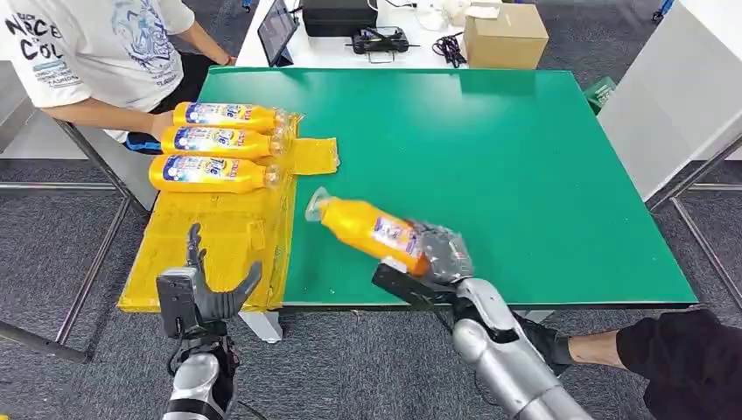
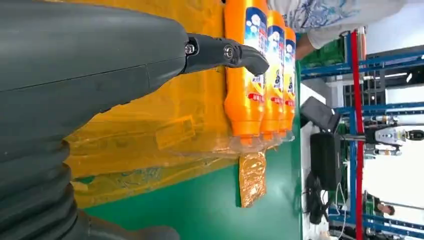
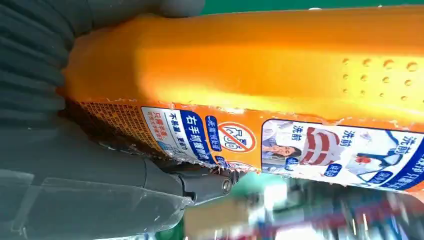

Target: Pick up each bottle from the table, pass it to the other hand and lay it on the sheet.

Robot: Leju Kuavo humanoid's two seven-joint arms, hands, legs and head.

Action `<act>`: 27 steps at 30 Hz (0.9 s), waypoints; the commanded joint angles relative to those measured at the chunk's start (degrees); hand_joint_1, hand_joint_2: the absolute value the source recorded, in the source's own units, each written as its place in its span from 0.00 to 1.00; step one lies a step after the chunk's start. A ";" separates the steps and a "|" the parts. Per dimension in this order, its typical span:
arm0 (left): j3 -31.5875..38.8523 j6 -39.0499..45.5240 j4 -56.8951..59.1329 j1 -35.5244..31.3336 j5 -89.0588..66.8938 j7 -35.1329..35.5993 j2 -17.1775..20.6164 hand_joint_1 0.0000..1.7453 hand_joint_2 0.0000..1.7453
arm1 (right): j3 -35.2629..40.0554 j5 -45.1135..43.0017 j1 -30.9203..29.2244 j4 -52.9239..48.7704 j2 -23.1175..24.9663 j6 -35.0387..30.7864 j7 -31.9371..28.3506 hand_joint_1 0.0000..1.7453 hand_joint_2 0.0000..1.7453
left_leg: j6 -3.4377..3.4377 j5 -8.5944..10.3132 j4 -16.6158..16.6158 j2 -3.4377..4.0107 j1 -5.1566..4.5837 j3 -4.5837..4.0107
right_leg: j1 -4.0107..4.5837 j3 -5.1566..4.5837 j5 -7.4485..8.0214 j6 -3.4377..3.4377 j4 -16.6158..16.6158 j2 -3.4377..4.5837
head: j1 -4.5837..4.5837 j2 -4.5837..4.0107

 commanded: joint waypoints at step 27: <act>-15.34 -34.55 -2.98 -0.10 34.21 8.64 8.16 0.00 1.00 | -15.61 -17.84 14.13 0.25 15.92 4.34 -27.28 1.00 1.00 | -0.10 -0.11 -0.12 0.27 0.06 0.35 | 0.06 0.28 -0.02 -0.11 -0.16 0.21 | -0.02 0.00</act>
